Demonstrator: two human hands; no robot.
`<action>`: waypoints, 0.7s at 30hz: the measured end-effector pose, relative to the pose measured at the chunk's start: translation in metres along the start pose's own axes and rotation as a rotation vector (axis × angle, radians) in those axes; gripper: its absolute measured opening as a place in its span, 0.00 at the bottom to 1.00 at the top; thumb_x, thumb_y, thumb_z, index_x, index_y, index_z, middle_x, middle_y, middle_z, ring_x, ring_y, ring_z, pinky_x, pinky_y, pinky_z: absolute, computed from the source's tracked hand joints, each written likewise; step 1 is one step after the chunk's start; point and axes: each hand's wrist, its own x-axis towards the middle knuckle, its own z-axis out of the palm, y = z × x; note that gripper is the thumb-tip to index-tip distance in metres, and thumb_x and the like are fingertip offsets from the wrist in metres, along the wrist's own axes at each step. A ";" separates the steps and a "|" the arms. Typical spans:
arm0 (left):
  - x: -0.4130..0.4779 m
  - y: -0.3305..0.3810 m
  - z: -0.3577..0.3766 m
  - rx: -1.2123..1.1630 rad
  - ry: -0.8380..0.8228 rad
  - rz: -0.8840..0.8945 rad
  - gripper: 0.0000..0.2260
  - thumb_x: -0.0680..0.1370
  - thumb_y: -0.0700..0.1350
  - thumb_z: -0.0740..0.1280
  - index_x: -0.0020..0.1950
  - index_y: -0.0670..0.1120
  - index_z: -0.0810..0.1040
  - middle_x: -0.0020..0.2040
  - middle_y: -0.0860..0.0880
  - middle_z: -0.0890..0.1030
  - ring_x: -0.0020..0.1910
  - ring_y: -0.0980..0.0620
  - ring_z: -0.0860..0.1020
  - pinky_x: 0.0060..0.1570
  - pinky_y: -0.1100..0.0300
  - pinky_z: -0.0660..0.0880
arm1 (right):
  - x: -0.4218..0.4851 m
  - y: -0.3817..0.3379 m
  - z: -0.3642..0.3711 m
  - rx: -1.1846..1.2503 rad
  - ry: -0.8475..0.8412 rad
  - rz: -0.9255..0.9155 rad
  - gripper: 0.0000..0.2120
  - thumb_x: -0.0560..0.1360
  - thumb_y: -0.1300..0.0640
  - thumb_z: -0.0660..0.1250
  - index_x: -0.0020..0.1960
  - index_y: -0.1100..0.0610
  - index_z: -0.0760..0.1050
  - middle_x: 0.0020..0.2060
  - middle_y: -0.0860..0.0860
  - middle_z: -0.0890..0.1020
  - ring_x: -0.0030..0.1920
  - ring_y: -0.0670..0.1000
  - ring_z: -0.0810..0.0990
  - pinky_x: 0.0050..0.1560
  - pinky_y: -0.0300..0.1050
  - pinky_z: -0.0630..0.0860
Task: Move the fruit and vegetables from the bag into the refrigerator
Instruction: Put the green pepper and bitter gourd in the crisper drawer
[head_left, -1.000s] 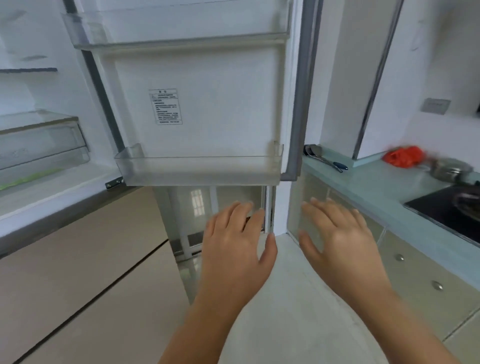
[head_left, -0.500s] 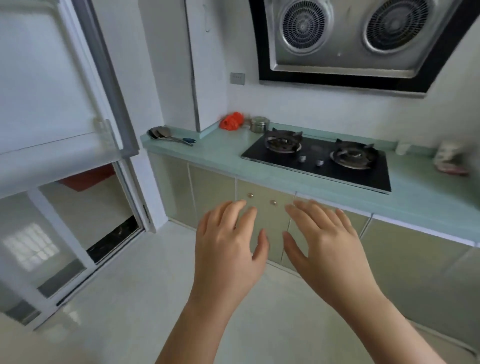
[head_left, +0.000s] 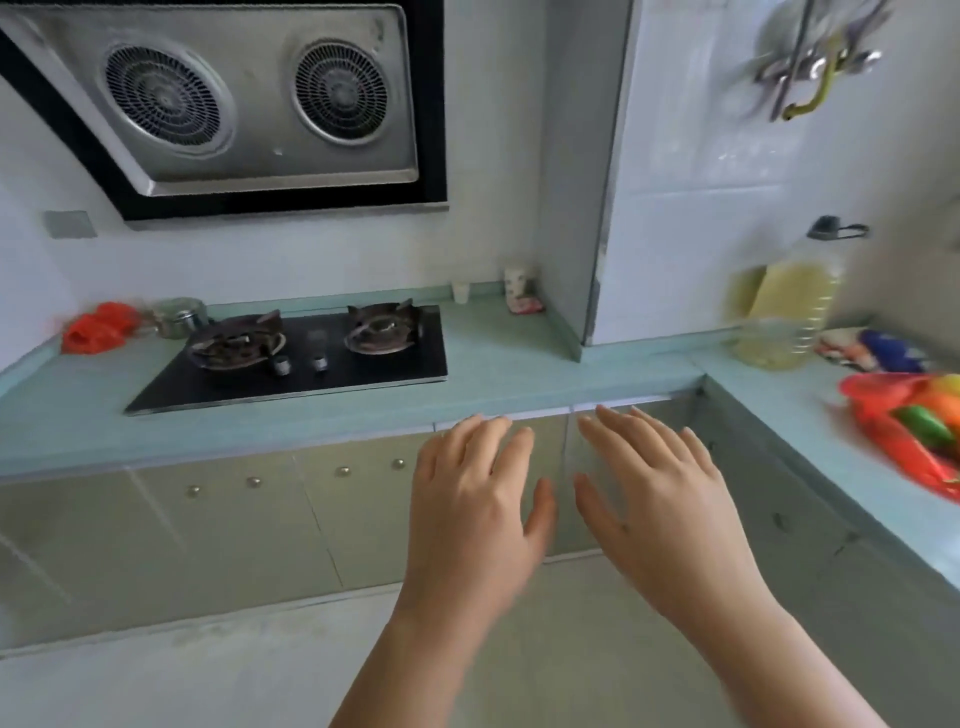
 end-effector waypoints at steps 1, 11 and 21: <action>0.010 0.015 0.015 -0.022 -0.005 0.021 0.17 0.72 0.49 0.61 0.52 0.41 0.80 0.52 0.44 0.81 0.53 0.43 0.78 0.55 0.50 0.69 | 0.000 0.021 -0.005 -0.028 0.007 0.020 0.22 0.70 0.48 0.56 0.56 0.58 0.78 0.54 0.54 0.81 0.57 0.57 0.79 0.54 0.60 0.73; 0.081 0.177 0.160 -0.311 -0.080 0.250 0.15 0.72 0.49 0.61 0.51 0.42 0.81 0.52 0.44 0.82 0.54 0.43 0.78 0.55 0.51 0.68 | -0.018 0.220 -0.047 -0.200 0.033 0.325 0.22 0.71 0.47 0.56 0.57 0.56 0.77 0.56 0.53 0.81 0.60 0.57 0.77 0.58 0.62 0.71; 0.130 0.250 0.275 -0.493 -0.190 0.420 0.15 0.72 0.49 0.61 0.51 0.43 0.81 0.51 0.45 0.82 0.54 0.45 0.78 0.53 0.48 0.74 | -0.026 0.334 -0.037 -0.358 0.043 0.545 0.21 0.71 0.48 0.57 0.56 0.58 0.78 0.54 0.55 0.82 0.57 0.58 0.78 0.53 0.62 0.75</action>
